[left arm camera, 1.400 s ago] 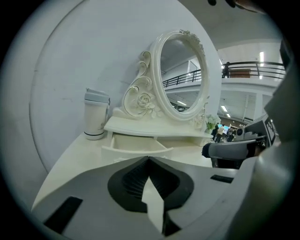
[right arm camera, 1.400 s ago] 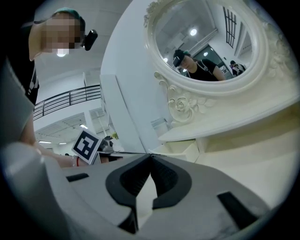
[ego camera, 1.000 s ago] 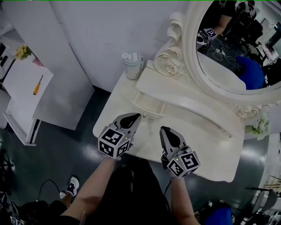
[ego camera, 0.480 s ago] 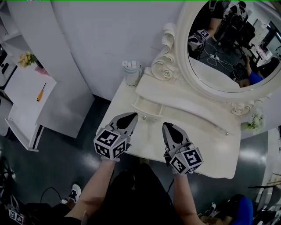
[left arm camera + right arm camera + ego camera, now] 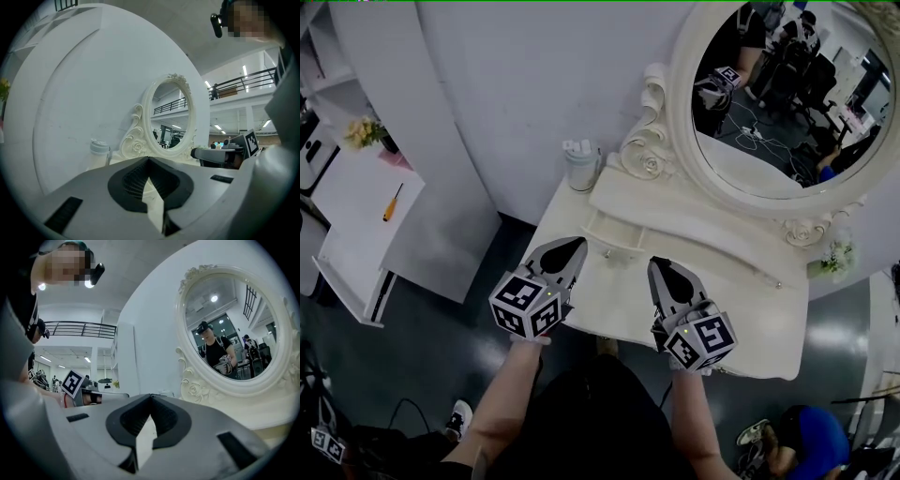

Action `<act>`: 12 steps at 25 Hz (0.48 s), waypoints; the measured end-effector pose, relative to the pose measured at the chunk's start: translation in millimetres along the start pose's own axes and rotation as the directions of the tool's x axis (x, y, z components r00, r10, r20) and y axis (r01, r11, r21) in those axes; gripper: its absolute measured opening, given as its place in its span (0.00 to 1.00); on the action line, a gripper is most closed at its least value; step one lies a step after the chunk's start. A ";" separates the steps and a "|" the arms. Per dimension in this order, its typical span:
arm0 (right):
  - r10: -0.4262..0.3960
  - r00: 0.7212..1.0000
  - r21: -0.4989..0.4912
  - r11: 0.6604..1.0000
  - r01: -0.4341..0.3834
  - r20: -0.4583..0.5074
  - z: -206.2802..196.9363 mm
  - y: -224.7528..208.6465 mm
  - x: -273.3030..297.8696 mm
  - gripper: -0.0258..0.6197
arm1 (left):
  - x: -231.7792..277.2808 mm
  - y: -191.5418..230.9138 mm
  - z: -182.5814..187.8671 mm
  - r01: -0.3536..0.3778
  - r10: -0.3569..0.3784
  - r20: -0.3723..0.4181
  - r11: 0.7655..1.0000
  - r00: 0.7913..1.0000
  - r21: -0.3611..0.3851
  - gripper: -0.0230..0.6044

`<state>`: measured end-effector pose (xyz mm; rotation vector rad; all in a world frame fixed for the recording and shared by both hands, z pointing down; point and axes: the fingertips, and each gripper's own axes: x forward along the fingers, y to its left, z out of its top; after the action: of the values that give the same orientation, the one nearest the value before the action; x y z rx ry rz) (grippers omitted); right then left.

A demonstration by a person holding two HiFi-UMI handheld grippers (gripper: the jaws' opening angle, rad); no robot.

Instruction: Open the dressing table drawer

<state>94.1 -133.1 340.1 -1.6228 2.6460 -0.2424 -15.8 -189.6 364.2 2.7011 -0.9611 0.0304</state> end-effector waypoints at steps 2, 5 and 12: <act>-0.001 1.000 0.000 1.000 0.001 0.013 5.0 1.8 -1.9 0.04 | -4.1 -0.2 5.8 -0.003 0.003 0.012 1.000 1.000 -0.001 0.04; 0.000 1.000 -0.003 1.000 0.000 0.028 12.0 5.3 -4.0 0.04 | -9.7 -0.7 14.7 -0.005 0.006 0.029 1.000 1.000 -0.006 0.04; 0.008 0.999 -0.011 1.000 -0.007 0.054 27.4 14.8 -8.7 0.04 | -20.3 -5.9 28.4 0.000 0.000 0.046 1.000 0.999 0.000 0.04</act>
<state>87.9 -122.0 310.4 -1.5985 2.6175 -0.1818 -30.0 -180.1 333.2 2.7126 -0.9746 -0.0324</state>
